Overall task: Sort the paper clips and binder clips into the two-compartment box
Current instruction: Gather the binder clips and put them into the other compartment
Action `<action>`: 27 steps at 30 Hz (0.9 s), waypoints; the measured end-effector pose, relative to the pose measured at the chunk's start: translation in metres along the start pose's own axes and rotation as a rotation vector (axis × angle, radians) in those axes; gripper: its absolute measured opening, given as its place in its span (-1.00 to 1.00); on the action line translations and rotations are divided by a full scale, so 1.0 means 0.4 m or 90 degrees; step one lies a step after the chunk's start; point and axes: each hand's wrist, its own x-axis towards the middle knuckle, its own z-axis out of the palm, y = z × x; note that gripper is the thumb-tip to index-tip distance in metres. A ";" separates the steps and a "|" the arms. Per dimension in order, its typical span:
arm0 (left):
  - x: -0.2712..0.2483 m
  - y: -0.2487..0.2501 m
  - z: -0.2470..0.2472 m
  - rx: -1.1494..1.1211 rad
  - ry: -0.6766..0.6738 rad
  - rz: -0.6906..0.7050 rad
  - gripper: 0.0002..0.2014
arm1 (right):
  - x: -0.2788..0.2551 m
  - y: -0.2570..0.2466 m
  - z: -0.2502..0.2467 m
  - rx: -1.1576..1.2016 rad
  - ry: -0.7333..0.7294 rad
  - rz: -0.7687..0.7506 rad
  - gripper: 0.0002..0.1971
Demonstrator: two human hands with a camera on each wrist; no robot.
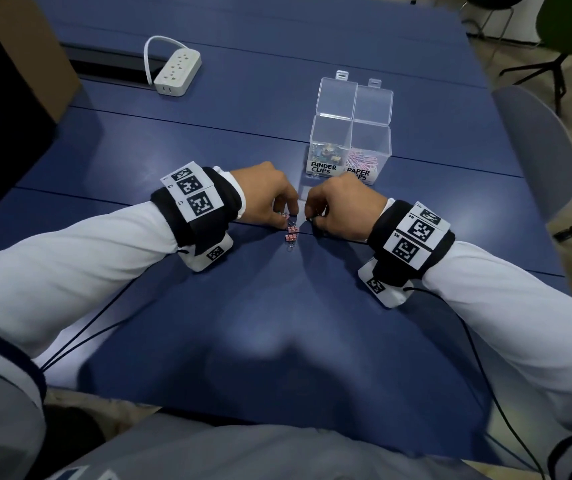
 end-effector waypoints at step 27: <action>-0.010 -0.026 0.005 -0.044 0.018 -0.002 -0.91 | 0.094 0.080 -0.161 0.108 0.226 0.055 -0.80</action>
